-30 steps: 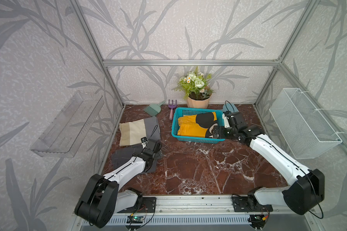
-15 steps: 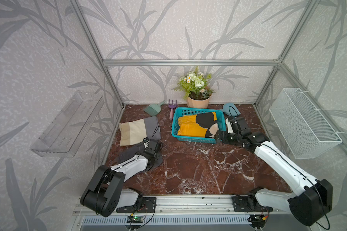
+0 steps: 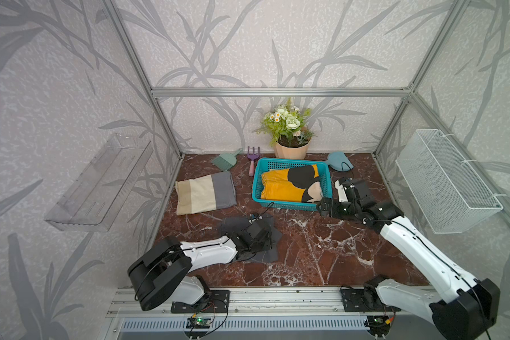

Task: Put the folded pillowcase in the basket
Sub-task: Move the pillowcase to the center of the board.

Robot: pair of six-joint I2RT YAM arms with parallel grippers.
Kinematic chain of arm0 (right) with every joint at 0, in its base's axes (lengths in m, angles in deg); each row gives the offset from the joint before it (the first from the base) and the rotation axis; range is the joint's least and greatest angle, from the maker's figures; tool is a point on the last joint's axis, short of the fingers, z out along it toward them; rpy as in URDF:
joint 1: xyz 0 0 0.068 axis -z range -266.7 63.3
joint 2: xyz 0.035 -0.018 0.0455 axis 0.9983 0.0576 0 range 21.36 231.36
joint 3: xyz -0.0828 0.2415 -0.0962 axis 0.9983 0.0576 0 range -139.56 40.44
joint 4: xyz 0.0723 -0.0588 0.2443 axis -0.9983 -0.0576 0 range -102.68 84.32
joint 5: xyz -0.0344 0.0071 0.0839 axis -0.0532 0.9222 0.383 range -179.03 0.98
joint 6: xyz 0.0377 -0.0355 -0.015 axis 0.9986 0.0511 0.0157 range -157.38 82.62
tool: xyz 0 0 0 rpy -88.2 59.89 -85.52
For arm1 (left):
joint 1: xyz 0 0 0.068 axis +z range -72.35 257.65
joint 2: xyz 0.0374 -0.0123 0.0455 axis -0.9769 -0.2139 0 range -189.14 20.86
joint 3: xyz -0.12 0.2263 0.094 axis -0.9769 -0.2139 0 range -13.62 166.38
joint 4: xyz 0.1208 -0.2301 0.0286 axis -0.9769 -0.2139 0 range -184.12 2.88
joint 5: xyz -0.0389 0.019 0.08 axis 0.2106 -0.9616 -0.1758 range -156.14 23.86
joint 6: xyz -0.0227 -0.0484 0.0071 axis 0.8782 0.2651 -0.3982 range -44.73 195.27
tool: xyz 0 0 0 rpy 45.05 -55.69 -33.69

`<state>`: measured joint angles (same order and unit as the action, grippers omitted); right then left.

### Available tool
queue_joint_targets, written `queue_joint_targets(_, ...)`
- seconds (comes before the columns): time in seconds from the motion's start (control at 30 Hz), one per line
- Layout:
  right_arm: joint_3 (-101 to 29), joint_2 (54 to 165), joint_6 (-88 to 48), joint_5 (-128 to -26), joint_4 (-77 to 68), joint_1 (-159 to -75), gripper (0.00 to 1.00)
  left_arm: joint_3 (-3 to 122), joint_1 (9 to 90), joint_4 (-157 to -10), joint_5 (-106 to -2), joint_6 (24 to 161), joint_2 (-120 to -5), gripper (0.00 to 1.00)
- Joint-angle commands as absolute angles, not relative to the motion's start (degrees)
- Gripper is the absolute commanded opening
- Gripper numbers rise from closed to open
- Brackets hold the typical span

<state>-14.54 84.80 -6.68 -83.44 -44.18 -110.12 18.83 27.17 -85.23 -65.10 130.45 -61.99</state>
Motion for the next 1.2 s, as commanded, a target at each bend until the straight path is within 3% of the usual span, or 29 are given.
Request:
queue_joint_targets(0.0,-12.19,81.48,-4.14,-81.41,-44.17,-110.34,0.99,22.28,24.92,-83.36,-61.17,131.67,-67.11,0.4)
queue_joint_targets(0.23,-7.96,78.51,-1.69,-78.62,-42.68,-110.41,0.99,32.53,20.25,-85.76,-61.37,127.3,-71.34,0.71)
queue_joint_targets(0.47,-0.97,78.74,3.1,-73.0,-33.31,-113.94,0.99,35.04,20.73,-104.01,-74.67,124.66,-62.92,0.81)
queue_joint_targets(0.57,0.81,81.48,4.79,-73.2,-29.46,-117.68,0.99,31.95,25.27,-111.38,-80.52,123.76,-57.88,0.85)
queue_joint_targets(0.7,3.27,86.18,8.11,-72.58,-22.47,-120.61,0.99,23.78,35.69,-110.38,-77.0,121.73,-51.47,0.88)
queue_joint_targets(0.77,3.87,88.68,8.89,-72.65,-19.83,-121.6,0.99,20.34,37.5,-107.84,-78.17,120.41,-48.97,1.0)
queue_joint_targets(1.17,1.8,102.96,9.89,-72.81,-12.66,-126.57,0.99,11.64,46.51,-99.63,-68.16,118.82,-48.37,1.0)
